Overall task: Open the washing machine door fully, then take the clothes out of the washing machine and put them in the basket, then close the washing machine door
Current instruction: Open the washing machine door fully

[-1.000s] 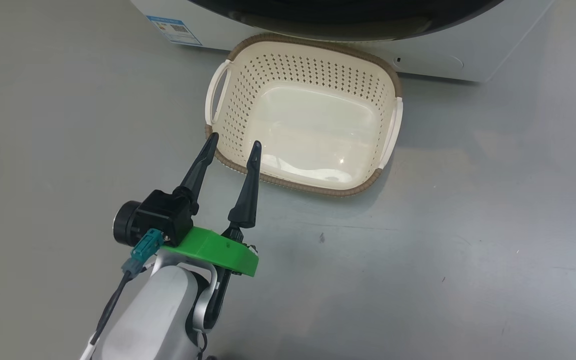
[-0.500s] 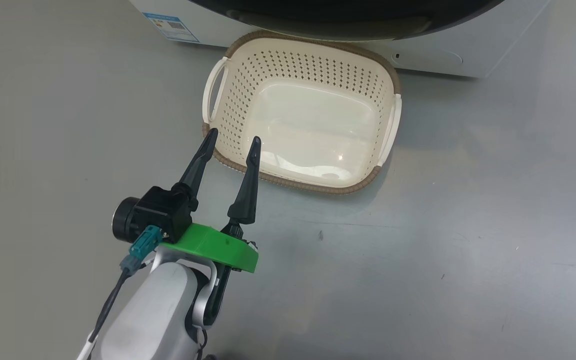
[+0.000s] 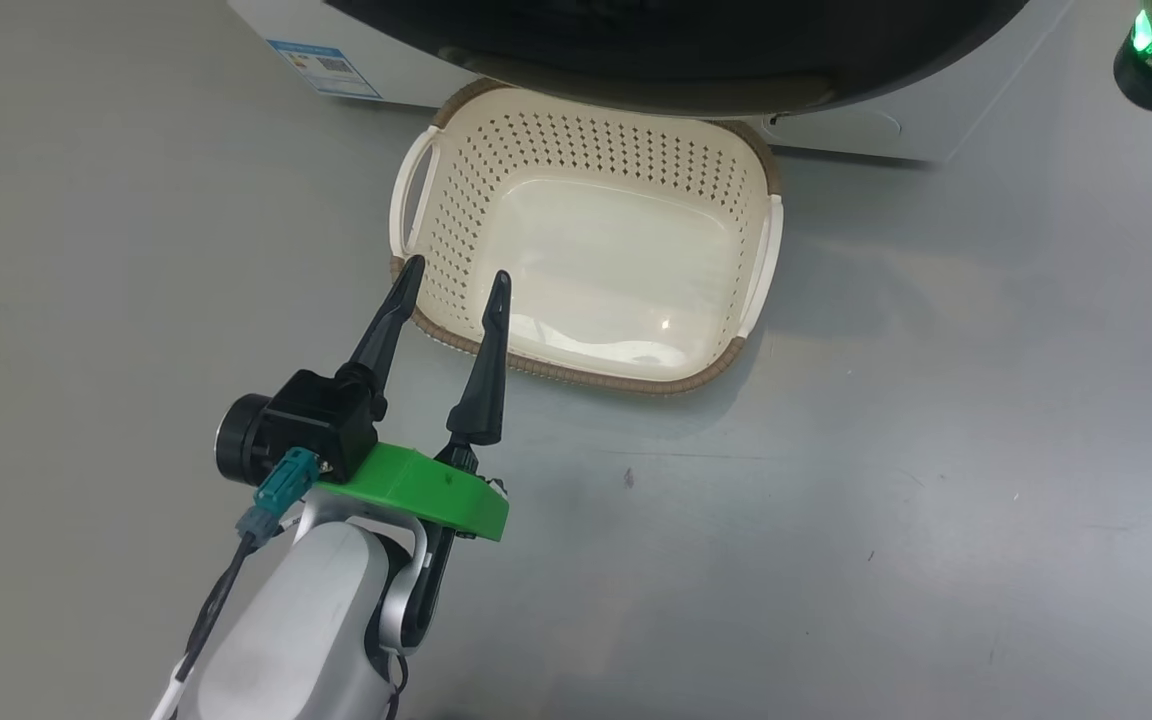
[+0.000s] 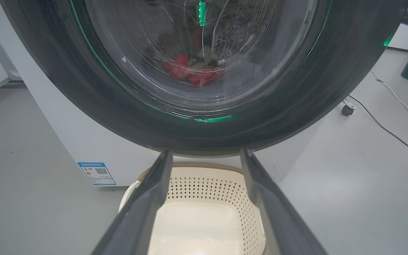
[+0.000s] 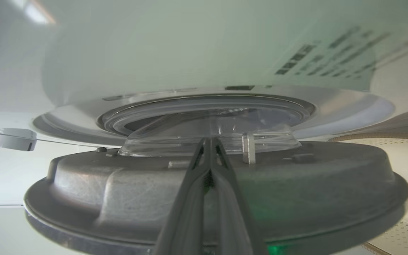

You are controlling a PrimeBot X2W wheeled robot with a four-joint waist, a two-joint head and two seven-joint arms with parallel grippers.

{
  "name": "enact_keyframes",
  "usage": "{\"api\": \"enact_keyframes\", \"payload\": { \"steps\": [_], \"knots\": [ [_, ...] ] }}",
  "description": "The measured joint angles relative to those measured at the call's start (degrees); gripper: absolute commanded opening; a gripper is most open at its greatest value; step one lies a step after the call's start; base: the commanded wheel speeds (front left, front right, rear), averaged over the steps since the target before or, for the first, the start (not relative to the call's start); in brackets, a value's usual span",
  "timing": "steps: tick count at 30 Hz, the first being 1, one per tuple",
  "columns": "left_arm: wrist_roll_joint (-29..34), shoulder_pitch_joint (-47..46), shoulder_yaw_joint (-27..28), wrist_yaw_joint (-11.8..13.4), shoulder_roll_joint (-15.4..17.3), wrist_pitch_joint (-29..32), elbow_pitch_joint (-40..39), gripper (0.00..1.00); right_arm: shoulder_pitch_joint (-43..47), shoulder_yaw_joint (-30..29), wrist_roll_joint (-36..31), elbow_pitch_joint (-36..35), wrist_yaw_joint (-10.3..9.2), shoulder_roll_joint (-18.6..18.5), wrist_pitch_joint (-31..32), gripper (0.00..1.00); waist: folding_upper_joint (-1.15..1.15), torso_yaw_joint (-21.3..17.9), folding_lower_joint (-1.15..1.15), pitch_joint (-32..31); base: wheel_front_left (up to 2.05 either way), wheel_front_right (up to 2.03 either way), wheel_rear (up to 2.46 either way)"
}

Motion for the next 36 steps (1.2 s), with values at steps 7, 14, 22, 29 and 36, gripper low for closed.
{"api": "enact_keyframes", "payload": {
  "steps": [7,14,22,29,36],
  "knots": [
    [1.03,0.00,0.14,0.07,0.00,-0.01,1.08,1.00,3.04,0.35,1.08,0.58,0.92,0.89,1.90,0.00,0.00,-0.40,0.00,-1.45,0.00,0.00,0.00],
    [1.23,0.13,0.05,0.11,0.00,-0.01,1.92,1.00,6.47,0.58,1.74,1.33,1.65,2.09,3.26,0.00,0.00,-0.72,0.00,-3.52,0.00,0.00,0.00],
    [1.69,0.48,-0.03,0.16,0.00,0.00,2.42,1.00,9.43,0.85,2.10,1.57,1.91,3.14,3.94,0.00,0.00,-0.85,0.00,-5.86,0.00,0.00,0.00],
    [1.69,2.21,-0.03,0.16,0.01,0.00,3.24,1.00,12.91,0.82,3.15,1.91,2.35,4.22,4.01,0.00,0.00,-0.63,0.00,-8.35,0.00,0.00,0.00],
    [1.62,3.88,0.11,0.16,0.01,0.00,3.78,1.00,16.24,0.73,3.66,2.10,2.42,5.22,4.01,0.00,0.00,0.09,0.00,-10.92,0.00,0.00,0.00]
  ]
}}
